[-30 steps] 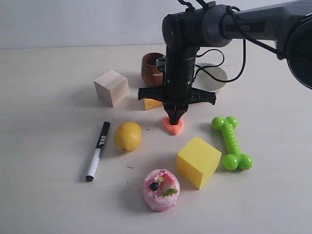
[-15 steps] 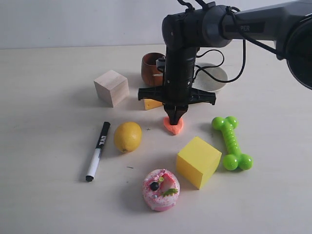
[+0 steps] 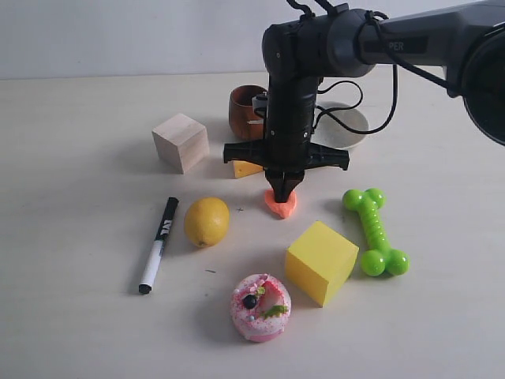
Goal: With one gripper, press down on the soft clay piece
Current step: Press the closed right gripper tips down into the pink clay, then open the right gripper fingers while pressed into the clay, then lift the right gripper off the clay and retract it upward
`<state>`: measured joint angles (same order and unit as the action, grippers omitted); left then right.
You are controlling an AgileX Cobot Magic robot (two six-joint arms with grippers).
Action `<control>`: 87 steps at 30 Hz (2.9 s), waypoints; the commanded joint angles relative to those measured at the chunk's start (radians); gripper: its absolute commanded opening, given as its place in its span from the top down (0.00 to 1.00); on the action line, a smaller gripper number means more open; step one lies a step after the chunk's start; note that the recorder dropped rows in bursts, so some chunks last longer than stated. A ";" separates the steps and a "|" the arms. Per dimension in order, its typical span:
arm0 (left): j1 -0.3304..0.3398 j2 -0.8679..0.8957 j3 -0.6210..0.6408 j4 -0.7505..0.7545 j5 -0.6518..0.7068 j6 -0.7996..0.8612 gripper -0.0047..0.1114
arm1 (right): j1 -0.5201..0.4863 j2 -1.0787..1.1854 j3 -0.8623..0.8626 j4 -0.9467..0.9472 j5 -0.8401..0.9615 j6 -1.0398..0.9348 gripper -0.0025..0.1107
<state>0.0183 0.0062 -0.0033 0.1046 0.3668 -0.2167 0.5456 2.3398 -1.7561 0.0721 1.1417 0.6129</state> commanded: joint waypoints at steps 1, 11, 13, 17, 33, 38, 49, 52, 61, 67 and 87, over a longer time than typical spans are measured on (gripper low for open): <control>0.001 -0.006 0.003 -0.005 -0.004 0.001 0.93 | 0.001 0.049 0.025 0.002 -0.013 -0.022 0.98; 0.001 -0.006 0.003 -0.005 -0.004 0.001 0.93 | 0.001 0.047 0.025 -0.002 -0.015 -0.029 0.98; 0.001 -0.006 0.003 -0.005 -0.004 0.001 0.93 | 0.001 0.047 0.025 -0.002 -0.015 -0.029 0.98; 0.001 -0.006 0.003 -0.005 -0.004 0.001 0.93 | 0.001 0.047 0.025 0.000 -0.015 -0.038 0.98; 0.001 -0.006 0.003 -0.005 -0.004 0.001 0.93 | 0.001 0.001 0.023 0.014 -0.049 -0.063 0.70; 0.001 -0.006 0.003 -0.005 -0.004 0.001 0.93 | 0.001 -0.025 0.023 0.007 -0.049 -0.063 0.70; 0.001 -0.006 0.003 -0.005 -0.004 0.001 0.93 | 0.001 -0.044 0.023 0.003 -0.049 -0.063 0.74; 0.001 -0.006 0.003 -0.005 -0.004 0.001 0.93 | 0.001 -0.052 0.023 0.001 -0.049 -0.063 0.74; 0.001 -0.006 0.003 -0.005 -0.004 0.001 0.93 | 0.001 -0.071 0.023 -0.004 -0.049 -0.069 0.74; 0.001 -0.006 0.003 -0.005 -0.004 0.001 0.93 | 0.001 -0.071 0.023 -0.004 -0.049 -0.069 0.74; 0.001 -0.006 0.003 -0.005 -0.004 0.001 0.93 | 0.001 -0.071 0.023 -0.001 -0.055 -0.082 0.94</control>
<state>0.0183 0.0062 -0.0033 0.1046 0.3668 -0.2167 0.5456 2.2779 -1.7376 0.0776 1.0963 0.5380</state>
